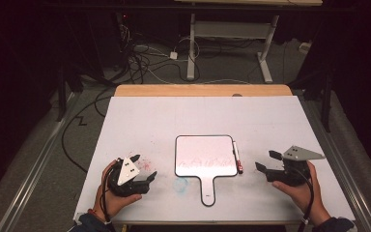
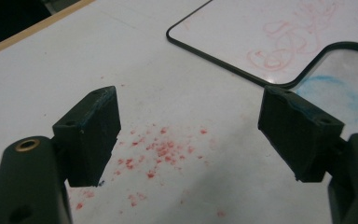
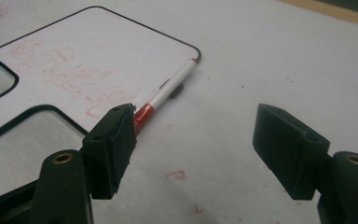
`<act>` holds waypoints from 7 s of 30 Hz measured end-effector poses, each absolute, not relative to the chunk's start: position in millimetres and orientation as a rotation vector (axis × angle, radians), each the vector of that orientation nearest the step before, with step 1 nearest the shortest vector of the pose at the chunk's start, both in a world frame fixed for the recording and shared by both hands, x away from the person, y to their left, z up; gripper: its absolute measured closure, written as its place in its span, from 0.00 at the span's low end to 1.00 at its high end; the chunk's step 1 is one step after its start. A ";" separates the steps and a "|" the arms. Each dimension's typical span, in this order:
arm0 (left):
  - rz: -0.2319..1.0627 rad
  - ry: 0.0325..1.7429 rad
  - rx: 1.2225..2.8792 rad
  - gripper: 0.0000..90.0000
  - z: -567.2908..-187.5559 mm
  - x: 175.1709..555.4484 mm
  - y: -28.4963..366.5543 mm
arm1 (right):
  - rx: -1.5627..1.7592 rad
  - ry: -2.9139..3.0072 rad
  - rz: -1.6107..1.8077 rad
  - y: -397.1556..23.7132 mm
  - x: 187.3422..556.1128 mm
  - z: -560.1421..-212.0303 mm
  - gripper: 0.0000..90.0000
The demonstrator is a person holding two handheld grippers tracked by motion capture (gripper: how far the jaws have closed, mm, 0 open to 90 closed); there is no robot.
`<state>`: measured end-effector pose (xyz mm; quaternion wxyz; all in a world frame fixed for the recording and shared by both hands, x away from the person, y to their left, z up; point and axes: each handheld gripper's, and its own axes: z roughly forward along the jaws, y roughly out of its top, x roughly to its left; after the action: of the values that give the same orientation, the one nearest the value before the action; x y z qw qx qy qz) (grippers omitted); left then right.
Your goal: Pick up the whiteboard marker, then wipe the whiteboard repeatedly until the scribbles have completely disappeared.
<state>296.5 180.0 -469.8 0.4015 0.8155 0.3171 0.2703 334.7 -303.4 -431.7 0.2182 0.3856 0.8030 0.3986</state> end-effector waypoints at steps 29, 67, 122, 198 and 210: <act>0.672 0.741 2.184 0.23 -478.2 302.5 160.6 | 1.350 2.574 1.034 -245.5 450.5 -460.3 0.80; 0.240 0.643 1.943 0.40 -427.7 353.7 -4.9 | 0.871 2.134 1.533 -195.4 359.5 -400.1 0.90; 0.297 0.456 2.164 0.87 -447.4 370.0 84.4 | 0.859 2.076 1.097 -296.5 296.2 -433.3 0.31; 0.289 0.399 2.117 0.88 -460.9 346.2 122.7 | 0.758 2.147 1.041 -284.0 294.7 -440.7 0.32; 0.226 0.250 2.111 0.88 -460.1 354.0 61.2 | 0.747 2.160 1.035 -282.5 295.3 -441.8 0.32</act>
<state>354.0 61.2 -460.1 0.4809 0.8658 0.1024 0.0928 295.3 -282.5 -441.8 0.3109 0.2830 0.8183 0.3920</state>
